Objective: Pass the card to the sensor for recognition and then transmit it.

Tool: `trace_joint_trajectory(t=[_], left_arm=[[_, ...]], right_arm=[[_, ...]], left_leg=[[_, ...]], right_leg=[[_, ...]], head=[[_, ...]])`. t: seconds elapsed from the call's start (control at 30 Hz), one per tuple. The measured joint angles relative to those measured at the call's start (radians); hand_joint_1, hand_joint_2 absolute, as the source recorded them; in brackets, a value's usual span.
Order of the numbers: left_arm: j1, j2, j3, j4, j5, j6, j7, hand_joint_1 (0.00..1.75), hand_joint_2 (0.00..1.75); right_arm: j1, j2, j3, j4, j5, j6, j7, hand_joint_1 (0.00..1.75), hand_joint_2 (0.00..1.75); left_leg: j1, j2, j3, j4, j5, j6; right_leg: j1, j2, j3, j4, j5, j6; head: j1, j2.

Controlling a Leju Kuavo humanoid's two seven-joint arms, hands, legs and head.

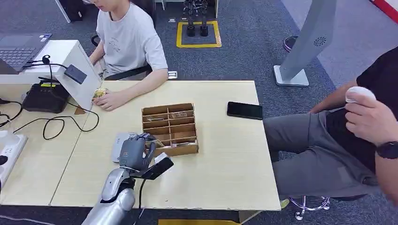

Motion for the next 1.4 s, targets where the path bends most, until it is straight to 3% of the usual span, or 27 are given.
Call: trace_joint_trajectory(t=[0.17, 0.3, 0.47, 0.6, 0.67, 0.7, 0.87, 0.9, 0.93, 1.0, 1.03, 1.1, 1.2, 1.27, 1.3, 1.4], left_arm=[[-0.014, 0.087, -0.009, -0.269, 0.042, -0.121, -0.005, 1.55, 1.75], [-0.044, 0.183, -0.009, -0.468, -0.008, -0.135, 0.027, 1.66, 1.75], [-0.067, 0.268, -0.003, -0.57, -0.031, -0.13, 0.045, 1.66, 1.75], [-0.069, 0.294, -0.002, -0.598, -0.035, -0.13, 0.045, 1.66, 1.75], [-0.069, 0.3, -0.002, -0.607, -0.036, -0.13, 0.045, 1.52, 1.75], [-0.069, 0.303, -0.002, -0.61, -0.036, -0.129, 0.045, 1.45, 1.75], [-0.08, 0.321, 0.011, -0.607, -0.092, -0.136, 0.12, 1.62, 1.75], [-0.092, 0.323, 0.019, -0.593, -0.106, -0.14, 0.136, 1.5, 1.75], [-0.105, 0.323, 0.026, -0.571, -0.126, -0.146, 0.151, 1.24, 1.75], [-0.142, 0.323, 0.036, -0.501, -0.186, -0.144, 0.181, 1.29, 1.75], [-0.154, 0.322, 0.037, -0.469, -0.219, -0.138, 0.198, 1.54, 1.75], [-0.186, 0.318, 0.041, -0.395, -0.254, -0.134, 0.217, 1.5, 1.75], [-0.228, 0.311, 0.044, -0.297, -0.295, -0.119, 0.241, 1.64, 1.75], [-0.255, 0.308, 0.044, -0.243, -0.33, -0.105, 0.262, 1.64, 1.75], [-0.265, 0.306, 0.045, -0.22, -0.338, -0.101, 0.27, 1.55, 1.75], [-0.288, 0.302, 0.052, -0.16, -0.345, -0.097, 0.28, 1.61, 1.75]], right_arm=[[0.011, 0.0, 0.0, 0.0, -0.01, -0.01, -0.015, 0.0, 1.75], [0.019, 0.0, -0.001, 0.001, -0.015, -0.012, -0.021, 0.0, 1.75], [0.022, 0.0, -0.001, 0.001, -0.015, -0.012, -0.021, 0.0, 1.75], [0.022, 0.0, -0.001, 0.001, -0.015, -0.012, -0.021, 0.0, 1.75], [0.022, 0.0, -0.001, 0.001, -0.015, -0.012, -0.021, 0.0, 1.75], [0.022, 0.0, -0.001, 0.001, -0.015, -0.012, -0.021, 0.0, 1.75], [0.022, 0.0, -0.002, 0.001, -0.015, -0.011, -0.021, 0.0, 1.75], [0.022, 0.0, -0.002, 0.001, -0.014, -0.011, -0.021, 0.0, 1.75], [0.021, 0.0, -0.002, 0.001, -0.013, -0.011, -0.02, 0.0, 1.75], [0.016, 0.0, -0.002, 0.0, -0.015, -0.01, -0.02, 0.0, 1.75], [0.013, 0.0, -0.002, 0.0, -0.015, -0.01, -0.019, 0.0, 1.75], [0.01, 0.0, -0.002, 0.0, -0.012, -0.009, -0.016, 0.0, 1.75], [0.009, 0.0, -0.002, 0.0, -0.011, -0.003, -0.014, 0.0, 1.75], [0.008, 0.0, -0.002, 0.0, -0.009, 0.001, -0.007, 0.0, 1.75], [0.008, 0.0, -0.002, 0.0, -0.009, 0.001, -0.006, 0.0, 1.75], [0.008, 0.0, -0.003, 0.0, -0.01, 0.001, -0.006, 0.0, 1.75]], left_leg=[[0.0, 0.0, 0.0, 0.0, 0.0, 0.0], [0.001, 0.0, 0.0, 0.0, 0.001, -0.001], [0.001, 0.0, 0.0, 0.0, 0.001, -0.001], [0.001, 0.0, 0.0, 0.0, 0.001, -0.001], [0.0, 0.0, 0.0, 0.0, 0.001, -0.001], [0.0, 0.0, 0.0, 0.0, 0.001, -0.001], [0.0, 0.0, 0.0, 0.0, 0.001, -0.001], [0.0, 0.0, 0.0, 0.0, 0.001, -0.001], [0.0, 0.0, 0.0, 0.0, 0.001, 0.0], [0.001, 0.0, 0.0, 0.0, 0.002, -0.001], [0.001, 0.0, 0.0, 0.0, 0.002, -0.001], [0.001, 0.0, 0.0, 0.0, 0.003, -0.001], [0.001, 0.0, 0.0, 0.0, 0.003, -0.002], [0.001, 0.0, 0.0, 0.0, 0.003, -0.002], [0.001, 0.0, 0.0, 0.0, 0.003, -0.002], [0.0, 0.0, 0.0, 0.0, 0.003, -0.002]], right_leg=[[0.0, 0.0, 0.0, 0.0, 0.0, 0.0], [0.001, 0.0, -0.001, 0.0, 0.0, 0.0], [0.001, 0.0, -0.001, 0.0, 0.0, 0.0], [0.0, 0.0, 0.0, 0.0, 0.0, 0.0], [0.0, 0.0, 0.0, 0.0, 0.001, 0.0], [0.0, 0.0, 0.0, 0.0, 0.001, 0.0], [0.0, 0.0, -0.001, 0.0, 0.001, 0.0], [0.0, 0.0, -0.001, 0.0, 0.001, 0.0], [0.0, 0.0, -0.001, 0.0, 0.001, 0.0], [0.0, 0.0, -0.001, 0.0, 0.001, 0.0], [0.0, 0.0, -0.001, 0.0, 0.002, -0.001], [0.0, 0.0, -0.001, 0.0, 0.003, -0.001], [0.0, 0.0, -0.001, 0.0, 0.003, -0.001], [0.0, 0.0, -0.001, 0.0, 0.003, -0.001], [0.0, 0.0, -0.001, 0.0, 0.003, -0.001], [0.0, 0.0, -0.001, 0.0, 0.003, -0.001]], head=[[0.0, 0.0], [0.0, 0.0], [0.0, 0.0], [0.0, 0.0], [0.0, 0.0], [0.0, 0.0], [0.0, 0.0], [0.0, 0.0], [0.0, 0.0], [0.0, 0.0], [0.0, 0.0], [0.0, 0.0], [0.0, 0.0], [0.0, 0.0], [0.0, 0.0], [0.0, 0.0]])
